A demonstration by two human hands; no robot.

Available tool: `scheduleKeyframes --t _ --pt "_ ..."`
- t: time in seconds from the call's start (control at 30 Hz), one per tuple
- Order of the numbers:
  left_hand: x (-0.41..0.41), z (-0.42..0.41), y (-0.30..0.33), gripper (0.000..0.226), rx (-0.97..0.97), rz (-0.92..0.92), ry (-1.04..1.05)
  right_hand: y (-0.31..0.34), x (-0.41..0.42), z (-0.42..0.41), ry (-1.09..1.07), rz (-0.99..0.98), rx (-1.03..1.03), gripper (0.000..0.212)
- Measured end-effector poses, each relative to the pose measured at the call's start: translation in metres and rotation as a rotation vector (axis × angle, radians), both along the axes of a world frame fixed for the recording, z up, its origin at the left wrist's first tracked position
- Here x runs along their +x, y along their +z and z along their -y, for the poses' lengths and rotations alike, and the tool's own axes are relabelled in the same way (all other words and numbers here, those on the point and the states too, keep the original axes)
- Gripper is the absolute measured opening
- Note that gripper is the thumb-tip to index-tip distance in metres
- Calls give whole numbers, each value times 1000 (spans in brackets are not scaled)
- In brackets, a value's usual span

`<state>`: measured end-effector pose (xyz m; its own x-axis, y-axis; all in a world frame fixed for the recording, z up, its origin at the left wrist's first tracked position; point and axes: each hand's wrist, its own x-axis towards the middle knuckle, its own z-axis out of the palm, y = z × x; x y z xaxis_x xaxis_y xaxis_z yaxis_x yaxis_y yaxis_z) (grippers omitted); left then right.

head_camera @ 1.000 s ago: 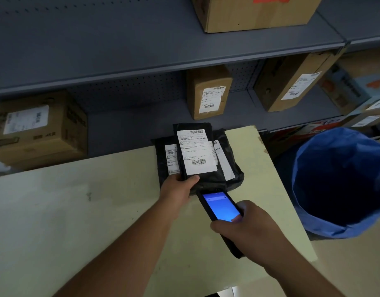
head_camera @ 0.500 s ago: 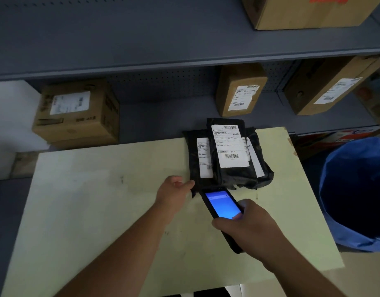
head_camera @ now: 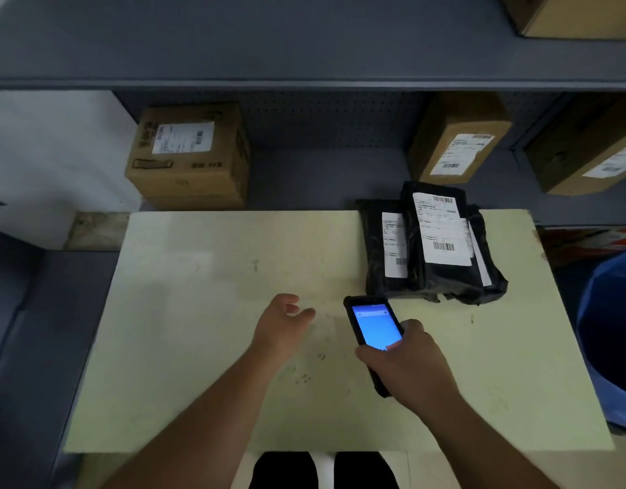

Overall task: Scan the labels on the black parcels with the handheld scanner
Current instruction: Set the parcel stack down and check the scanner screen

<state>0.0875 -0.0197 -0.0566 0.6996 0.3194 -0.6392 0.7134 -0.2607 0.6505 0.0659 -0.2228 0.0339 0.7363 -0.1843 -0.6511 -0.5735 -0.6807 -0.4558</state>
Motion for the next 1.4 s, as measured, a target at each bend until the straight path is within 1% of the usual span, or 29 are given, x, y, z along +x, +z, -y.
scheduleKeyframes --t 0.17,0.33,0.5,0.6,0.7,0.87,1.0,1.13,1.2,1.27,1.33,1.4 --pt "-19 -8 -5 40 -8 6 31 -16 -11 -19 -17 1 -32 53" --pt "-35 -14 -13 37 -7 0 17 -34 -25 -32 -34 0 -61 58" --pt "-52 -17 -24 40 12 2 -21 -54 -42 -40 -46 -35 -77 56" --pt "-64 -18 -33 39 33 14 -60 -66 -51 -44 -49 -50 -75 63" --pt "-77 -16 -41 40 54 18 -101 -76 -59 -48 -56 -66 -76 65" --pt "-89 -14 -49 42 66 16 -115 -90 -70 -53 -74 -82 -83 64" --pt "-95 -14 -53 42 52 17 -86 -96 -78 -58 -91 -72 -88 71" --pt "-102 -17 -58 43 65 12 -111 -101 -85 -64 -97 -51 -99 72" --pt "-106 -20 -60 44 63 9 -114 -104 -87 -64 -98 -45 -122 74" --pt "-108 -21 -60 44 75 5 -128 -107 -88 -64 -65 -48 -195 77" --pt "-111 -21 -61 42 87 5 -134 -109 -89 -64 -28 -44 -262 78" --pt "-114 -22 -63 39 91 15 -135 -112 -90 -65 -14 -48 -282 79"
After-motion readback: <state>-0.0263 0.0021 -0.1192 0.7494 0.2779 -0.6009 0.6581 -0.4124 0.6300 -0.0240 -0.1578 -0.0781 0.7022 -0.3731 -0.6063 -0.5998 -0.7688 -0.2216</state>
